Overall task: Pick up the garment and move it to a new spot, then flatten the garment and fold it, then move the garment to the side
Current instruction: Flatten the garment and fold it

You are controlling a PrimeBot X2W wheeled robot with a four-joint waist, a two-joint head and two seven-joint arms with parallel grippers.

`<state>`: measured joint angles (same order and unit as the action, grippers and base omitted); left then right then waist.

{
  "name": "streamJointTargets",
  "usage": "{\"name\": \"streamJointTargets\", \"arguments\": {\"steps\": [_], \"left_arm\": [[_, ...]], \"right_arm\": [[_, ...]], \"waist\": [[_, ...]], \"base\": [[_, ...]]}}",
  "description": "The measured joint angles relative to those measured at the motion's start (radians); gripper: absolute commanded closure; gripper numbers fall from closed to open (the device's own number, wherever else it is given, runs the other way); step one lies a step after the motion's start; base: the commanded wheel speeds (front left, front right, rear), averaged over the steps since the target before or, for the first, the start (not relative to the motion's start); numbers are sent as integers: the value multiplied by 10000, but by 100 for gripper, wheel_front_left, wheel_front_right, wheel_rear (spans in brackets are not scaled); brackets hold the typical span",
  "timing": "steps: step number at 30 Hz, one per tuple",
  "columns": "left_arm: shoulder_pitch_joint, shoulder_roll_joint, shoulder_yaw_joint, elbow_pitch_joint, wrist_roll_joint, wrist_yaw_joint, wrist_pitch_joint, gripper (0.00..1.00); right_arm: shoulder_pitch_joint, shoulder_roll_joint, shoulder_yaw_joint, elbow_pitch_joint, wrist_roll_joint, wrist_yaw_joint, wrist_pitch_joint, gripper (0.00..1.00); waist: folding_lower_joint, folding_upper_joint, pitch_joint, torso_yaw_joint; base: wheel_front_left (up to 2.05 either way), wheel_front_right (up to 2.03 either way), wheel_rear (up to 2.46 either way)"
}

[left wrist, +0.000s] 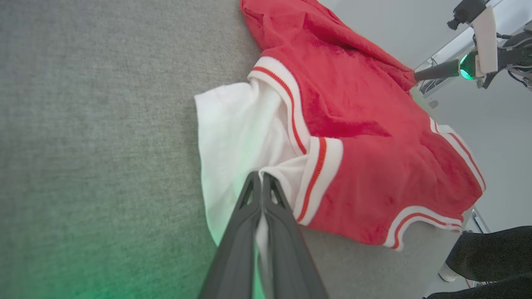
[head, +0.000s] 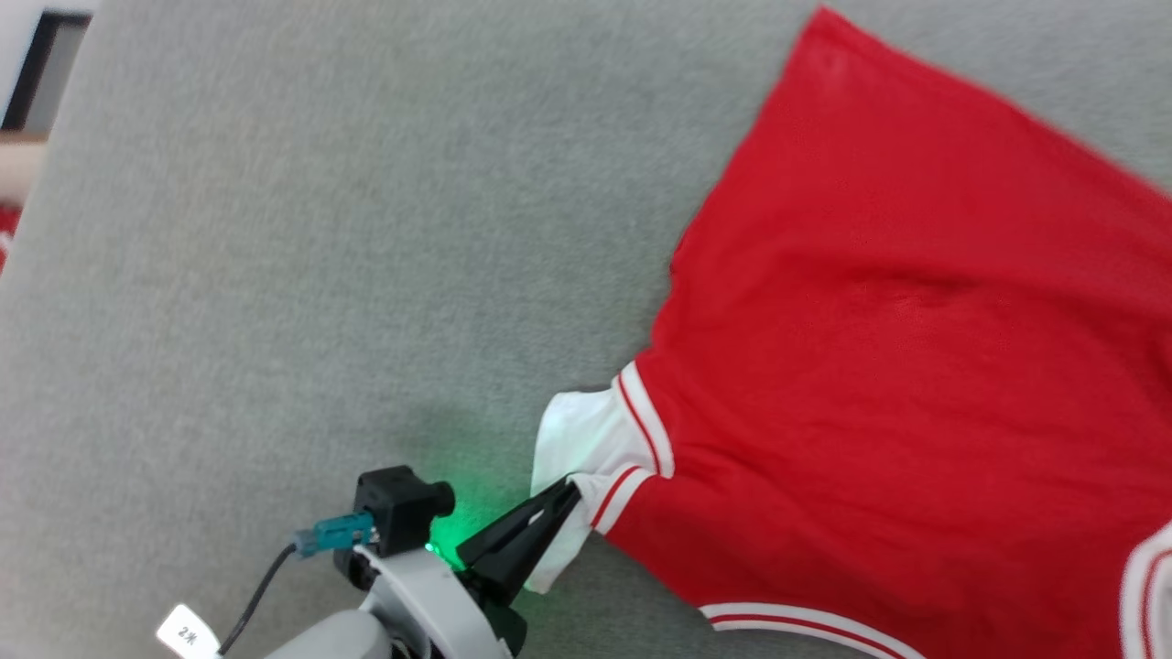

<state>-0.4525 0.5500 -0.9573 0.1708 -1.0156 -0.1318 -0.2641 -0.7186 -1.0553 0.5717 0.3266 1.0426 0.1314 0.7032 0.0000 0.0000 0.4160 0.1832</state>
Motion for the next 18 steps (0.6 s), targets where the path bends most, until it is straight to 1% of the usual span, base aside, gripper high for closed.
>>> {"name": "streamJointTargets", "arguments": {"steps": [2,5,10,12,14,18], "left_arm": [[113,73,69,8,-15,2,0,100],[271,171,163,33,-38,6,0,100],[409,249,385,65,-36,44,0,100],[457,278,506,75,-12,59,0,100],[490,295,616,77,21,86,0,100],[525,293,711,102,81,92,0,100]], "right_arm": [[922,-295,-56,-472,253,0,-261,100],[2412,-489,-209,-1141,564,0,-811,100],[4815,-481,-550,-2151,744,-2,-1526,100],[5661,-341,-713,-2535,731,-2,-1712,100],[6344,-71,-915,-2811,629,-4,-1858,100],[7101,535,-1289,-3026,8,-4,-1931,100]], "waist": [[0,0,-219,-167],[0,0,-473,-466],[0,0,-747,-927],[0,0,-805,-1087],[1,0,-839,-1221],[0,0,-853,-1389]], "base": [[0,0,0],[0,0,0],[0,0,0],[0,0,0],[0,0,0],[0,0,0]]}}
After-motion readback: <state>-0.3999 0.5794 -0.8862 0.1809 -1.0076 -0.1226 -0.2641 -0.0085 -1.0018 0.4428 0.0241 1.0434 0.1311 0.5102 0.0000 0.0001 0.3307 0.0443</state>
